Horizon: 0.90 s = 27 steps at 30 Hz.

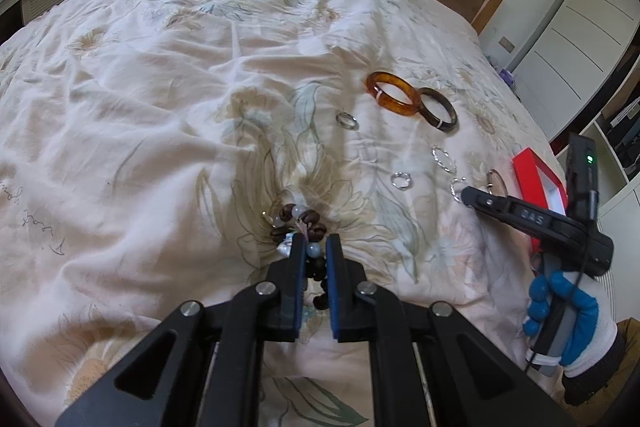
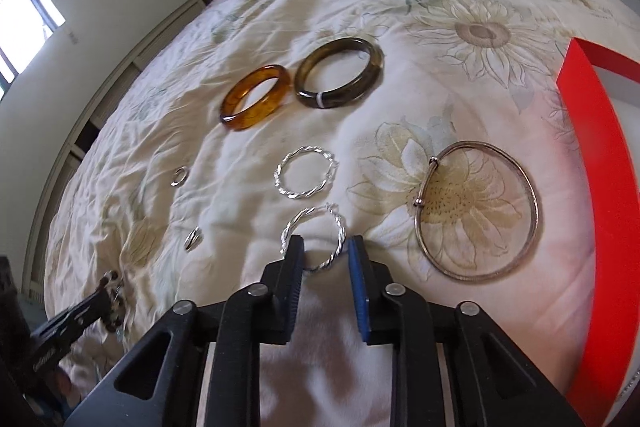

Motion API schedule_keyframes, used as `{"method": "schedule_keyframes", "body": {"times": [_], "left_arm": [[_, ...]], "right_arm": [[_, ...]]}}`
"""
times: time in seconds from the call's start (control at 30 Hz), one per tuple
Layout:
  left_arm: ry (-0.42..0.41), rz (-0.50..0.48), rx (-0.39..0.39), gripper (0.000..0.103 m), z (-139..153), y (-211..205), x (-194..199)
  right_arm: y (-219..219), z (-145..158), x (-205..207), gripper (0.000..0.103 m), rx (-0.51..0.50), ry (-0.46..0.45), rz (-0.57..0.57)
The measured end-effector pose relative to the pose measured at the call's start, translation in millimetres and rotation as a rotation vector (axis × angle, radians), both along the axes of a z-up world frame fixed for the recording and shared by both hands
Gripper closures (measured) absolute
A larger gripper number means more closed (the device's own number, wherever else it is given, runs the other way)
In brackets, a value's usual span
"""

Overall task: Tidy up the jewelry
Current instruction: 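Lift the bracelet with the left tool while the right tool grasps a silver hoop earring, then carry bracelet and earring into the red box and open both tools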

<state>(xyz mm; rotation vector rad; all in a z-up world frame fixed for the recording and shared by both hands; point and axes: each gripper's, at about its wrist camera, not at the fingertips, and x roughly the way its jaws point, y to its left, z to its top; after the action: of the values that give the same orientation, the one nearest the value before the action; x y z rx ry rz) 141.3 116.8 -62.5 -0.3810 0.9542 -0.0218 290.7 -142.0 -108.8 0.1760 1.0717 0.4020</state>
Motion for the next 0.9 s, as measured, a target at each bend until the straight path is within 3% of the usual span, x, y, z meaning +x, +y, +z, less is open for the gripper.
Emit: {"method": "schedule_keyframes", "body": {"times": [0.17, 0.5, 0.9], "left_arm": [[-0.009, -0.005, 0.004, 0.096, 5.5, -3.1, -1.6], [-0.066, -0.015, 0.031, 0.096, 42.2, -16.5, -16.2], [-0.120, -0.091, 0.009, 0.096, 87.6, -63.3, -32.7]], "right_arm": [[3.1, -2.7, 5.0, 0.098, -0.023, 0.001, -0.002], [-1.8, 33.9, -34.3, 0.099, -0.022, -0.073, 0.054], [-69.4, 92.8, -92.1, 0.099, 0.010, -0.164, -0.023]]}}
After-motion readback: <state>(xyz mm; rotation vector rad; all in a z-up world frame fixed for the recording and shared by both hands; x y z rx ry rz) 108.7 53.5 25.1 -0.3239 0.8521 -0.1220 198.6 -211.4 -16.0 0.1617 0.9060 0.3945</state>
